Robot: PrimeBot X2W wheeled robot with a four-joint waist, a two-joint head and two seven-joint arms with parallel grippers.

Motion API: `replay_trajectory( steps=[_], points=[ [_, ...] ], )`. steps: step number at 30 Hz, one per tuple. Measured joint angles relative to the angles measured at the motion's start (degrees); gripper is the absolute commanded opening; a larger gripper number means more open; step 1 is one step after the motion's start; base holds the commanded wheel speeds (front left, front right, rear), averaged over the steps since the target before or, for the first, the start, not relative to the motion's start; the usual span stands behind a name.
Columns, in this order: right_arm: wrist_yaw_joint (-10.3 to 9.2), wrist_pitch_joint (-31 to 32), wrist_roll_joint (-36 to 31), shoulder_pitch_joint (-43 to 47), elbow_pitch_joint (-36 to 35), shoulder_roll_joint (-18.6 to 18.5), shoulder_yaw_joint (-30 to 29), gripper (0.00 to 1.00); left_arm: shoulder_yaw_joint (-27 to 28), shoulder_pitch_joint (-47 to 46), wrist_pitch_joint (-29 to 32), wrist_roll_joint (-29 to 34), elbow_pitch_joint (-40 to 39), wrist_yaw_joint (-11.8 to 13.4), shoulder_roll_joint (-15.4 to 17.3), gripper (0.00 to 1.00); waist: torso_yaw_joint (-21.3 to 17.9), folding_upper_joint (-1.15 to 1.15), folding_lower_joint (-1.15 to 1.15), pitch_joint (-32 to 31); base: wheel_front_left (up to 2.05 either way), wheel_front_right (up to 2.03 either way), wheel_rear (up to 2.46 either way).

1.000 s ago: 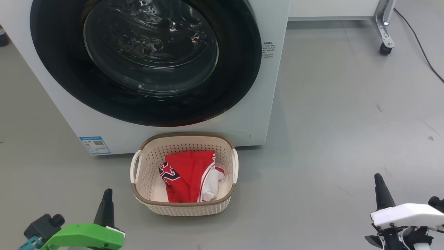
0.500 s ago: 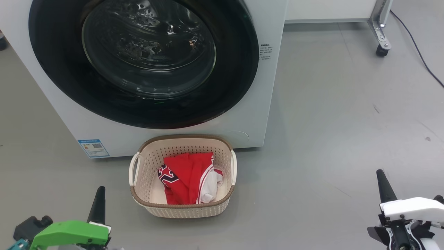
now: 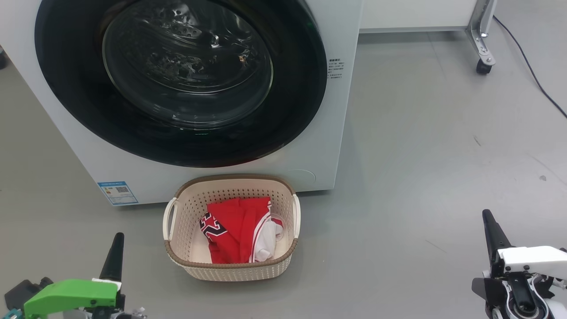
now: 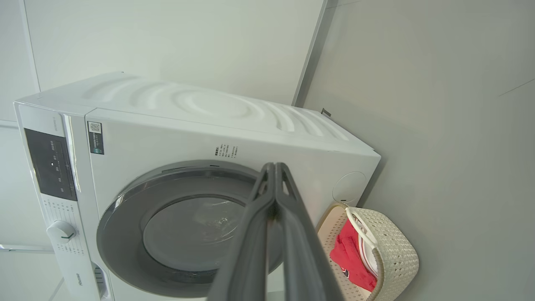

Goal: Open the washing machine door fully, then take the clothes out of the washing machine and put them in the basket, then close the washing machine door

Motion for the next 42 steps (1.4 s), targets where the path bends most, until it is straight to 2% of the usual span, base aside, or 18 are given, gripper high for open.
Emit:
replay_trajectory(
  steps=[12,42],
  points=[
    [0.99,1.78,7.92,-1.54,1.43,0.70,-1.97,0.00,2.02,-1.09,1.99,-8.16,1.18,-1.71,0.57,0.00,-0.36,0.00,0.00,-0.42,0.00,0.00,0.00],
    [1.05,2.00,7.92,-2.09,2.11,0.76,-2.18,0.00,2.21,-1.21,2.02,-8.18,2.02,-1.78,0.64,0.00,-0.36,0.00,0.00,-0.45,0.00,0.00,0.00]
  ],
)
